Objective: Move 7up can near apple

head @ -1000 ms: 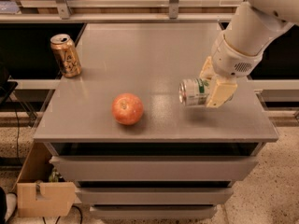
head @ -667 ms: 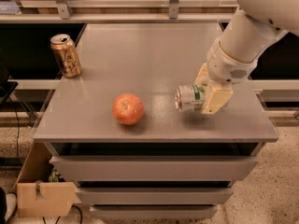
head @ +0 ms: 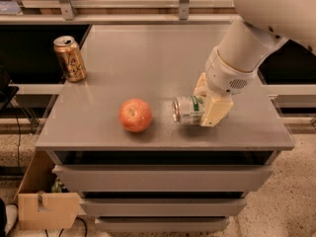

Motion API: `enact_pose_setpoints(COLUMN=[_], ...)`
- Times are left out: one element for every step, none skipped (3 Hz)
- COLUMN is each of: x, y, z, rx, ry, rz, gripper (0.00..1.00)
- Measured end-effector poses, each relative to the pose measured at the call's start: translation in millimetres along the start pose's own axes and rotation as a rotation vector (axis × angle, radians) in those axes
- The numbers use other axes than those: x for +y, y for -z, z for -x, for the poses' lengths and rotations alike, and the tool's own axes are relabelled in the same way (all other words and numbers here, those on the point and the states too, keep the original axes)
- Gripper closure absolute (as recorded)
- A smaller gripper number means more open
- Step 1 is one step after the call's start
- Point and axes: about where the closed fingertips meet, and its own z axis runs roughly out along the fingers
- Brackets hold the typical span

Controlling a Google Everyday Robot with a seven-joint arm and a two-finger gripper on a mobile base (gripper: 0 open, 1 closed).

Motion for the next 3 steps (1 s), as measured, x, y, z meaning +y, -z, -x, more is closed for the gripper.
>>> enact_pose_setpoints(x=[1,0,-1], y=[-5,-11,-17], z=[13,22,26], rx=[-0.019,-0.036,-0.048], ry=[0.028,0.049,0.059], rz=[0.005,0.01,0.015], gripper=[1.0,1.0,0.82])
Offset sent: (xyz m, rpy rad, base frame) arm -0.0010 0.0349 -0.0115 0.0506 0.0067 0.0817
